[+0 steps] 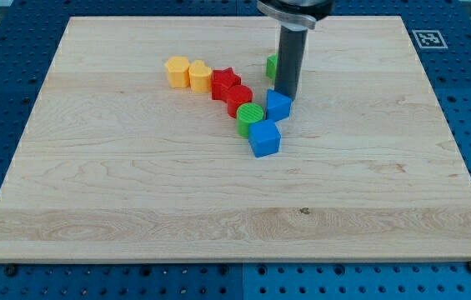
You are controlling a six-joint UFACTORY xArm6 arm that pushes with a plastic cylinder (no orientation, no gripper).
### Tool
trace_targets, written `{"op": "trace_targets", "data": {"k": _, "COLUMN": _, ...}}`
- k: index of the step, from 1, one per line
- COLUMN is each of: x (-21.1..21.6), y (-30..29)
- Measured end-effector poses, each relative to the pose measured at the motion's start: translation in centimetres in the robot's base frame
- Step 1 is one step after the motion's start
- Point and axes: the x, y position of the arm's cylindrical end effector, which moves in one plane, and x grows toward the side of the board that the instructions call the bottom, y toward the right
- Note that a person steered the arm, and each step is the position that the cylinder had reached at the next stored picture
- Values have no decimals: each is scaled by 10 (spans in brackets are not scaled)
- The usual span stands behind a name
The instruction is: Separate the green circle from blue cube
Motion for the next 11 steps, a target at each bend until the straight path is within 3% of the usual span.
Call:
{"op": "trace_targets", "data": {"k": 2, "x": 25, "y": 13}}
{"op": "trace_targets", "data": {"k": 3, "x": -28, "y": 13}}
{"op": "trace_targets", "data": {"k": 4, "x": -42, "y": -23}}
{"op": "trace_targets", "data": {"k": 7, "x": 27, "y": -32}}
{"op": "trace_targets", "data": {"k": 9, "x": 47, "y": -34}}
{"op": "trace_targets", "data": {"k": 11, "x": 54, "y": -73}}
